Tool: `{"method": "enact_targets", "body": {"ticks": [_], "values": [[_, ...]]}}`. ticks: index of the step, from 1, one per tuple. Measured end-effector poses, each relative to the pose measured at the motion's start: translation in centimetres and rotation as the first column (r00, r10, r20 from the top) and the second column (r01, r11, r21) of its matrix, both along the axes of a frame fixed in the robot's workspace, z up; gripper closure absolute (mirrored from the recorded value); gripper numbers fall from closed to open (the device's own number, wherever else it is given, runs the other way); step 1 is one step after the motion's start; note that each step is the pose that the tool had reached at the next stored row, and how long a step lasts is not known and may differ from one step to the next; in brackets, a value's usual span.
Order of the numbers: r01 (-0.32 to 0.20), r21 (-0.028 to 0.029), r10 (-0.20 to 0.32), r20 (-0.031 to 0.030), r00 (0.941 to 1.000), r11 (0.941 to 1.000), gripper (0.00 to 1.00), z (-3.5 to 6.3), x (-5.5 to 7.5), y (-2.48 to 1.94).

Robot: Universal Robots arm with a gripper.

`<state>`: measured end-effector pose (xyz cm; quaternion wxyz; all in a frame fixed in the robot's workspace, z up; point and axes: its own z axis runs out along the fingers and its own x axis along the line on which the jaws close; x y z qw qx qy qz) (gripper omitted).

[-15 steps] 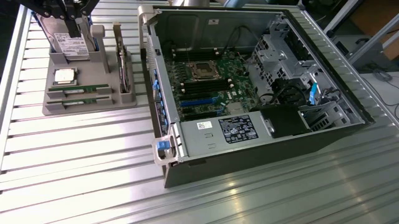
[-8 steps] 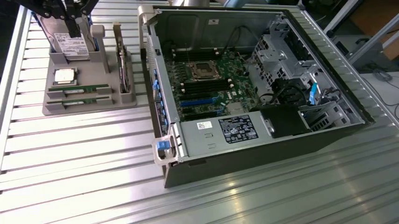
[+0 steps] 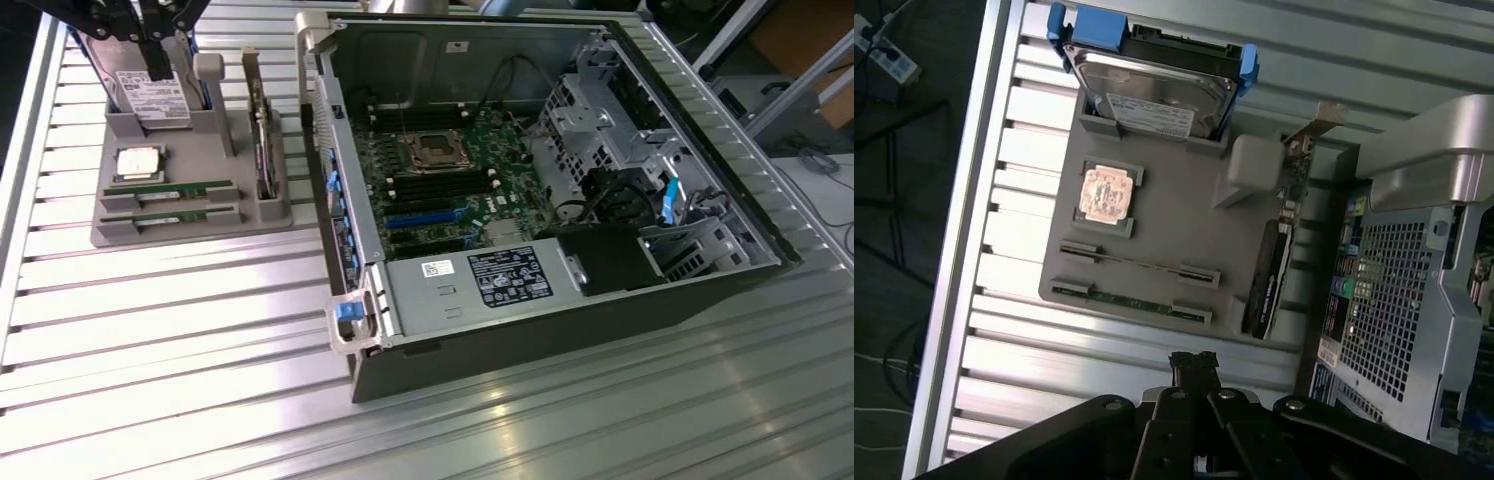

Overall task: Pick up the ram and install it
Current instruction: 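Pick up the ram and move it above insertion slot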

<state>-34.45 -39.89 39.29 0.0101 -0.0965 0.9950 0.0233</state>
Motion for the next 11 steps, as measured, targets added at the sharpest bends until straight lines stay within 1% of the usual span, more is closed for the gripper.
{"method": "enact_targets", "body": {"ticks": [11], "values": [[-0.058,0.0000,0.058,0.0000,0.9983,0.9983,0.89,0.00,0.00,0.00]]}}
